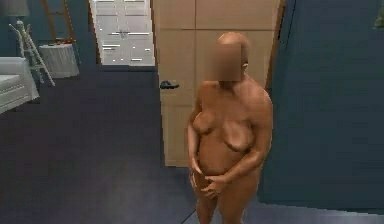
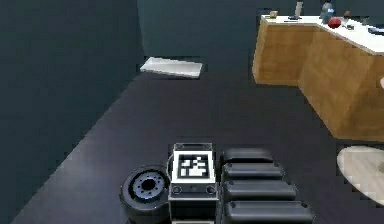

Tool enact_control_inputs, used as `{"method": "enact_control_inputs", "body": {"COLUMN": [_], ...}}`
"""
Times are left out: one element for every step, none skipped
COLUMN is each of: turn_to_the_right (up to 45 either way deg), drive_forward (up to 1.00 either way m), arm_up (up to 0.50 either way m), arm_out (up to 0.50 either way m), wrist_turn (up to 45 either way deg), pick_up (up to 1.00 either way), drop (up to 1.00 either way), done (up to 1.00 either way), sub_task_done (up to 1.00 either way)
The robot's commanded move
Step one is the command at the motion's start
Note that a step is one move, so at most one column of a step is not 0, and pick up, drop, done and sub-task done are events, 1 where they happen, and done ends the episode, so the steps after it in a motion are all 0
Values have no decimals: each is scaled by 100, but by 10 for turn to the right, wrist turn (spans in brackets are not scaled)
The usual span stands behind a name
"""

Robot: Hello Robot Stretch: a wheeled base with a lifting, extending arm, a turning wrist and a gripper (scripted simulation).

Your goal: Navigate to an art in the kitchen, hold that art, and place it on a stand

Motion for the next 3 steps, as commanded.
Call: {"method": "enact_control_inputs", "body": {"turn_to_the_right": [450,270,0], "drive_forward": [0,0,5], "arm_up": [0,0,0], "arm_out": [0,0,0], "wrist_turn": [0,0,0], "pick_up": [0,0,0], "drop": [0,0,0], "done": [0,0,0], "sub_task_done": [0,0,0]}}
